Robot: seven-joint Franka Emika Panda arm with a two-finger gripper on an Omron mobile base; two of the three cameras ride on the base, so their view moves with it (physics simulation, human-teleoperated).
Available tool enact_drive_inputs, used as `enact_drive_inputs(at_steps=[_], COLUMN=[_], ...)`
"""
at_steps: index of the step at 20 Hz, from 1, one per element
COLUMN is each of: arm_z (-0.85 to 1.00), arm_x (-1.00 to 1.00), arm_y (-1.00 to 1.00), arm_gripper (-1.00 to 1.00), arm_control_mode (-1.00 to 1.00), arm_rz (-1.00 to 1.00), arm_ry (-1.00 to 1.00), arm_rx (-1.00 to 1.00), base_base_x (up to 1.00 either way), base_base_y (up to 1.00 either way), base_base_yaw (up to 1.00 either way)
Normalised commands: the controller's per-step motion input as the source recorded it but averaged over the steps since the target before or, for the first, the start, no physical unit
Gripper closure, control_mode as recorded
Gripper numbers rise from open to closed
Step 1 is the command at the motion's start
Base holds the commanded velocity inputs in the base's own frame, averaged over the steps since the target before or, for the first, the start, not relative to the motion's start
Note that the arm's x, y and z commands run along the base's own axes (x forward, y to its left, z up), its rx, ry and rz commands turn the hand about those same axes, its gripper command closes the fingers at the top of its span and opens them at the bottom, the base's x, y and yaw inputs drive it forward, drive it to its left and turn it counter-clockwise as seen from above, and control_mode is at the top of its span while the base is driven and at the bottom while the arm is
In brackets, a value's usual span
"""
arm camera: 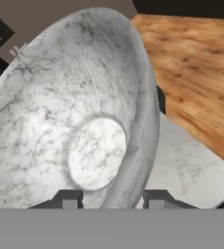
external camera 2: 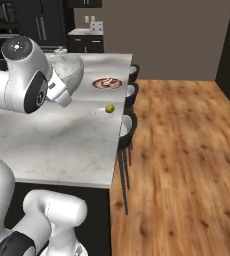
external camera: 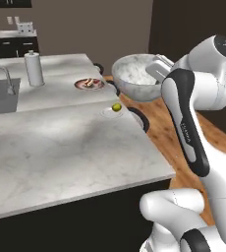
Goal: Take the smaller bowl and place it next to the appetizer plate on the dining counter , and place the larger bowl next to the plate with cooked food.
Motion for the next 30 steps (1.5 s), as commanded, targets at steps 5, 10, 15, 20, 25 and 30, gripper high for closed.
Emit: enact_drive_inputs(at_steps=[5, 10, 15, 20, 25, 30], arm_z=[0.00, 0.00, 0.00, 0.00, 0.00, 0.00], arm_x=[0.00, 0.00, 0.00, 0.00, 0.00, 0.00], arm_y=[0.00, 0.00, 0.00, 0.00, 0.00, 0.00], arm_gripper=[1.00, 1.00, 1.00, 1.00, 1.00, 1.00], arm_control_mode=[1.00, 1.00, 1.00, 1.00, 1.00, 1.00], arm_rz=[0.00, 0.00, 0.00, 0.00, 0.00, 0.00], arm_ry=[0.00, 0.00, 0.00, 0.00, 0.00, 0.00], arm_rx=[0.00, 0.00, 0.00, 0.00, 0.00, 0.00], base_base_x=[0.00, 0.00, 0.49, 1.00, 1.00, 1.00], base_base_y=[-1.00, -1.00, -0.93, -0.45, -0.46, -0.52], base_base_yaw=[0.02, 0.01, 0.06, 0.23, 0.38, 0.47])
